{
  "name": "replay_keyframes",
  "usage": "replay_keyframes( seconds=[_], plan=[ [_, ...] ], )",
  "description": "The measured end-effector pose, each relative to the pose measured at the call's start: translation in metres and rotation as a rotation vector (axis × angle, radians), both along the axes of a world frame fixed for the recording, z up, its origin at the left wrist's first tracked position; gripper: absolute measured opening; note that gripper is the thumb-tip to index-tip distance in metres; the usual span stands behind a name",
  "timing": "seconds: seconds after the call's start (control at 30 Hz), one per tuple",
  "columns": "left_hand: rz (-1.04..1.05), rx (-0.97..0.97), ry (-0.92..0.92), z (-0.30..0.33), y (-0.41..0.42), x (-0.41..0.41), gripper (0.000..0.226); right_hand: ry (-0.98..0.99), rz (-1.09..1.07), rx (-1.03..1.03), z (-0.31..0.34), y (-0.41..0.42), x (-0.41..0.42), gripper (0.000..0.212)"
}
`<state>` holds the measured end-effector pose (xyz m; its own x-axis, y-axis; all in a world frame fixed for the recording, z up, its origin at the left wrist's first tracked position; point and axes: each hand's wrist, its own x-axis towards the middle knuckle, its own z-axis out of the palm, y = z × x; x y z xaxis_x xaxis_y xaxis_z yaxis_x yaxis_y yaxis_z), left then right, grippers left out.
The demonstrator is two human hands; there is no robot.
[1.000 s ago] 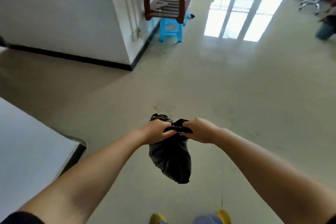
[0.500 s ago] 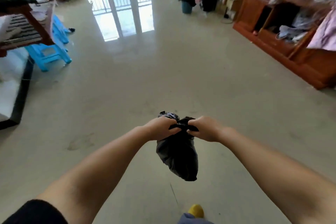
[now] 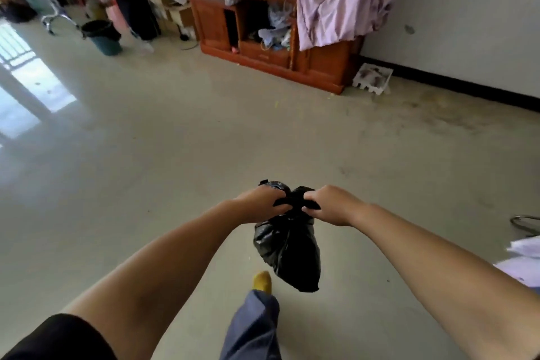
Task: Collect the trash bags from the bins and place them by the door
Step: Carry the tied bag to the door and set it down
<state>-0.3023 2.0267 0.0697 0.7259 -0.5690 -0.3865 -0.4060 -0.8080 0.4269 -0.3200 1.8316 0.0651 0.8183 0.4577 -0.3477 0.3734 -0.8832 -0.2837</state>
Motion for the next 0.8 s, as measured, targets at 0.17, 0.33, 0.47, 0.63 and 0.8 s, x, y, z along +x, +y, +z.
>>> replay_keyframes(
  seconds=[0.17, 0.33, 0.47, 0.63, 0.8],
  plan=[
    [-0.21, 0.009, 0.004, 0.002, -0.084, 0.097, 0.029, -0.018, -0.247, 0.013, 0.002, -0.075, 0.055, 0.022],
    [-0.455, 0.01, -0.04, 0.008, -0.173, 0.181, 0.028, -0.032, -0.475, 0.056, 0.003, -0.15, 0.1, 0.019],
    [-0.598, 0.021, -0.041, 0.001, -0.25, 0.228, 0.024, -0.013, -0.628, 0.082, 0.002, -0.213, 0.122, 0.018],
    [-0.735, 0.058, -0.033, -0.003, -0.368, 0.281, 0.02, 0.002, -0.755, 0.092, -0.005, -0.31, 0.156, 0.021],
    [-0.769, 0.05, -0.002, -0.014, -0.496, 0.325, 0.025, 0.016, -0.788, 0.085, -0.005, -0.429, 0.19, 0.022]
  ],
)
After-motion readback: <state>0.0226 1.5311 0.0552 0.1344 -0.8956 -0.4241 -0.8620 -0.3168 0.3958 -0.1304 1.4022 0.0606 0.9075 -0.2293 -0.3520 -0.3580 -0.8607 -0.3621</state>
